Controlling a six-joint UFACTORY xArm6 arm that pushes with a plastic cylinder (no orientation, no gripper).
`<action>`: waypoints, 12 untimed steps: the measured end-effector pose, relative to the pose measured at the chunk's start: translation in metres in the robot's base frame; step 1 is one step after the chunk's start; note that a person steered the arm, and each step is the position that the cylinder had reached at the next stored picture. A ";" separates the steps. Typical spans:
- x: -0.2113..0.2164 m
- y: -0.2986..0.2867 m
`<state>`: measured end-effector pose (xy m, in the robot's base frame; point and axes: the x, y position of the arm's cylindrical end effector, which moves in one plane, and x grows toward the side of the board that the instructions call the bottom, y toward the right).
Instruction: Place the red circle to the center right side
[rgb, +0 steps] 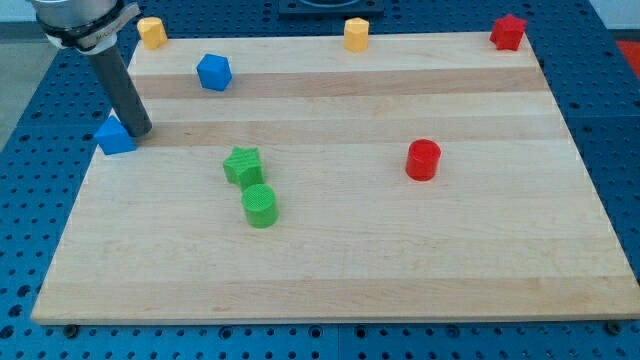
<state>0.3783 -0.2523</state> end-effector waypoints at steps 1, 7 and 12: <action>0.000 0.005; 0.018 0.147; 0.074 0.193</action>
<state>0.4522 -0.0593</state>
